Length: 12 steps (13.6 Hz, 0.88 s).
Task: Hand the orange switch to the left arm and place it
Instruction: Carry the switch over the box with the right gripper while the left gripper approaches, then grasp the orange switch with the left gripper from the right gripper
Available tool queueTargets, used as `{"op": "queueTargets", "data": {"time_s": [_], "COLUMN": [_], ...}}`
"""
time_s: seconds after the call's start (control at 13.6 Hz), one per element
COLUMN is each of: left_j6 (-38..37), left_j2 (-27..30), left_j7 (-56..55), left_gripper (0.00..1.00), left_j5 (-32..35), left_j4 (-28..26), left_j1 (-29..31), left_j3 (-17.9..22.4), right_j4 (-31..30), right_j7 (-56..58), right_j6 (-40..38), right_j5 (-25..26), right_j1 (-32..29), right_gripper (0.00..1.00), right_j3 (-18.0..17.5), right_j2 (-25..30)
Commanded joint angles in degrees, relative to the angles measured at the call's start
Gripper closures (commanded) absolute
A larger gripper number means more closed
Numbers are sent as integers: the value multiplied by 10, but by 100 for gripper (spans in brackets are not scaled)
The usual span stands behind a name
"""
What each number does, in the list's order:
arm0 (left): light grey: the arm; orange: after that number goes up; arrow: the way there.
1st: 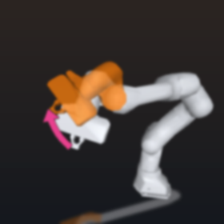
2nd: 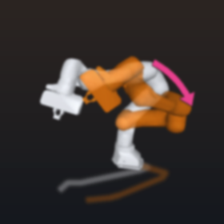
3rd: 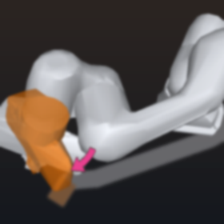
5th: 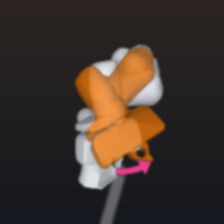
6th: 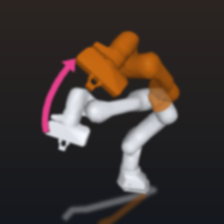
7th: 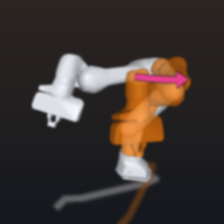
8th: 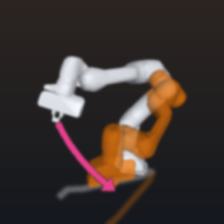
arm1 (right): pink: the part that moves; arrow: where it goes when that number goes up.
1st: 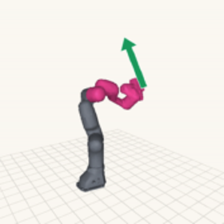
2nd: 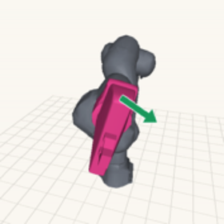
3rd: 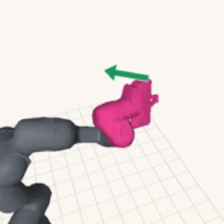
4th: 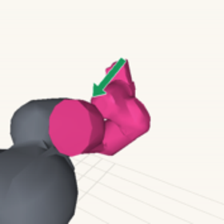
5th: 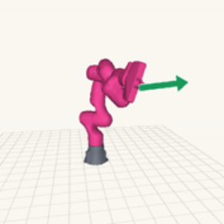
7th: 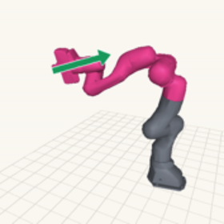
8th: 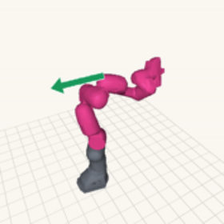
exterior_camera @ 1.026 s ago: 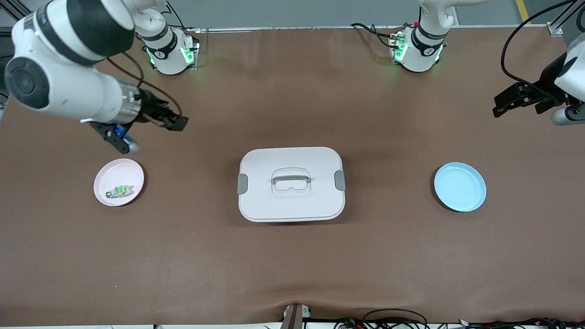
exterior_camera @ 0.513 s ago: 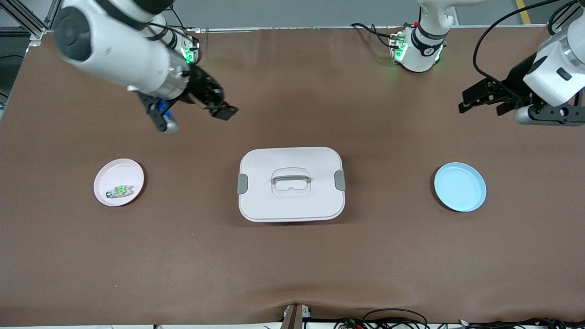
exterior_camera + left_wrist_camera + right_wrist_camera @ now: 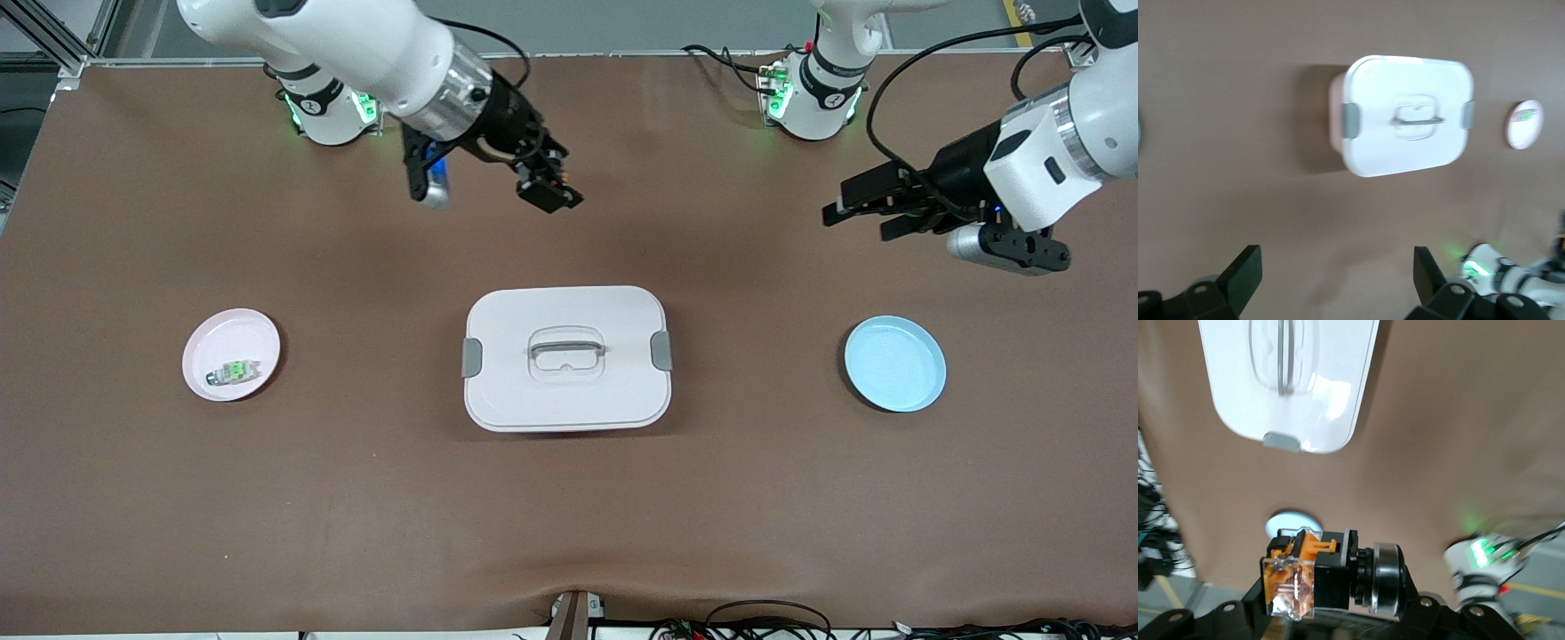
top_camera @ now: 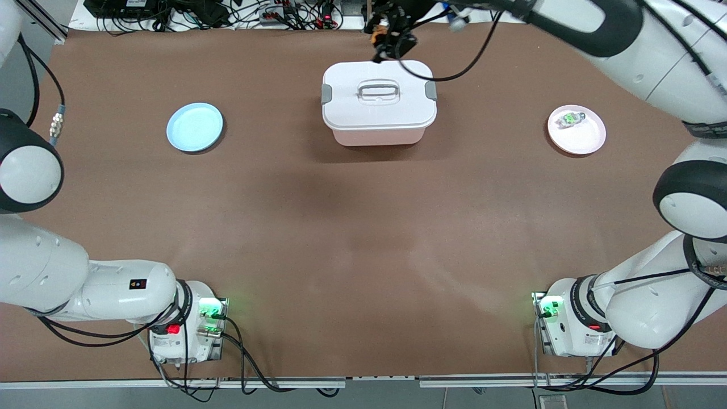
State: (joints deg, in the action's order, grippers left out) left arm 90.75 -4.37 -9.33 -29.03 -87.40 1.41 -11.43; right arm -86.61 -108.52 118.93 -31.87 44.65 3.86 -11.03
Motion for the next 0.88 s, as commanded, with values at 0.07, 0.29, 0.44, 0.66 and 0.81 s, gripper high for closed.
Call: {"op": "queueTargets", "data": {"time_s": [0.07,0.29,0.44,0.66,0.81], "left_j6": [67,115,134,142,145], "left_j2": [3,3,18,32,48], "left_j7": [-48,-68,-54,-2,48], "left_gripper": [0,0,0,0,4], "left_j5": [-35,-89,-115,-140,-175], "left_j4": [-17,-55,-97,-135,-165], "left_j1": [2,5,6,7,9], "left_j3": [-37,-72,-82,-89,-89], "right_j4": [7,7,8,7,7], "right_j7": [-84,-107,-107,-106,-106], "right_j6": [109,172,193,193,194], "right_j5": [-24,-57,-70,-70,-69], "right_j1": [42,56,67,67,69], "right_gripper": [76,76,76,76,76], "right_j3": [7,7,8,8,8], "right_j2": [-37,-58,-69,-73,-73]}}
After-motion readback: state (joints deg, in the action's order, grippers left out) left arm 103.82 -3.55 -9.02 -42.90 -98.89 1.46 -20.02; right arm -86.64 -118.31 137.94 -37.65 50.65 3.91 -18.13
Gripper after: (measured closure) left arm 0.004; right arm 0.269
